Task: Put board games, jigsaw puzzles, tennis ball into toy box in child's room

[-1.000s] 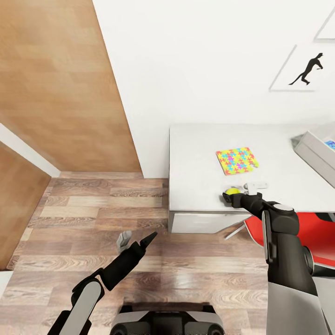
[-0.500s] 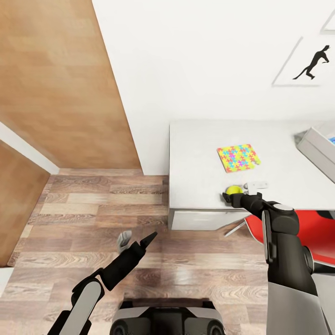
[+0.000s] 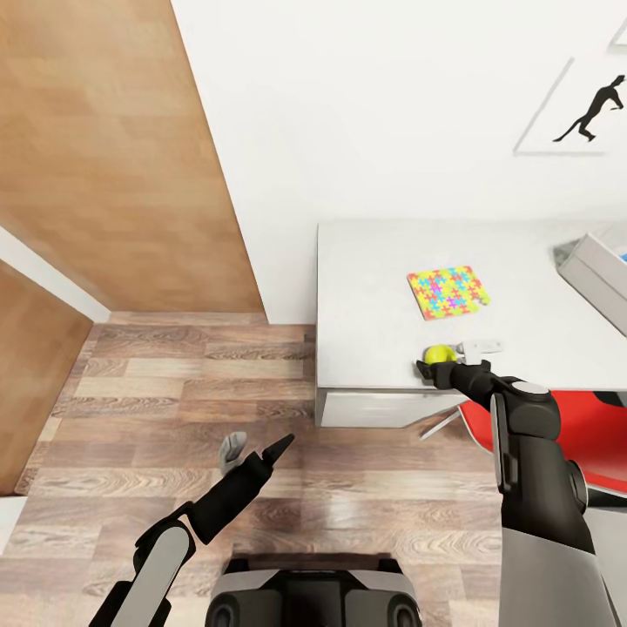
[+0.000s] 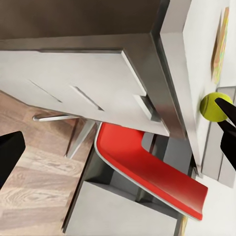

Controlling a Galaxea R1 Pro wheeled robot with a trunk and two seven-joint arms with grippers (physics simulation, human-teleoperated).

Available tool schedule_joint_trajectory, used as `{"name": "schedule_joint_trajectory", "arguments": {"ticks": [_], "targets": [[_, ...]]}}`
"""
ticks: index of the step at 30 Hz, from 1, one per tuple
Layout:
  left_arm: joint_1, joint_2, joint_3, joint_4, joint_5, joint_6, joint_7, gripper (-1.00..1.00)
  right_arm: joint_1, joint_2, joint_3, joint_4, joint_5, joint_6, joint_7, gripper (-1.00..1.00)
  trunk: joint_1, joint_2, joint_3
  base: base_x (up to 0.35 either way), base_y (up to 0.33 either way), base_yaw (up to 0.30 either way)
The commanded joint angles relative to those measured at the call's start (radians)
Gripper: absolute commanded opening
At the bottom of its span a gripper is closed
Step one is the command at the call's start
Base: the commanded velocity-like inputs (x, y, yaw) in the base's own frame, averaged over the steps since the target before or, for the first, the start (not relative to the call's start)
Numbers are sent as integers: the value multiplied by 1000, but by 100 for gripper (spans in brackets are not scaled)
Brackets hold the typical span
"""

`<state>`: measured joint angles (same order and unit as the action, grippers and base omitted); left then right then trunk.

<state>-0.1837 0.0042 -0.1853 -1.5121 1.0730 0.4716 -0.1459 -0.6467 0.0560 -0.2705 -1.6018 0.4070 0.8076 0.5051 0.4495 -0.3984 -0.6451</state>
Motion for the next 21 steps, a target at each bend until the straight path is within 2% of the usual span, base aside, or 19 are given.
{"name": "schedule_joint_trajectory", "arguments": {"ticks": [1,21], "targets": [[0,0,0,0,6,4,0,100,-1,1,-2,-1,10,2,10,100,1,-2,-1,0,0,0],[0,0,0,0,6,4,0,100,-1,-1,-2,-1,13,-2,10,100,1,-2,-3,0,0,0]]}}
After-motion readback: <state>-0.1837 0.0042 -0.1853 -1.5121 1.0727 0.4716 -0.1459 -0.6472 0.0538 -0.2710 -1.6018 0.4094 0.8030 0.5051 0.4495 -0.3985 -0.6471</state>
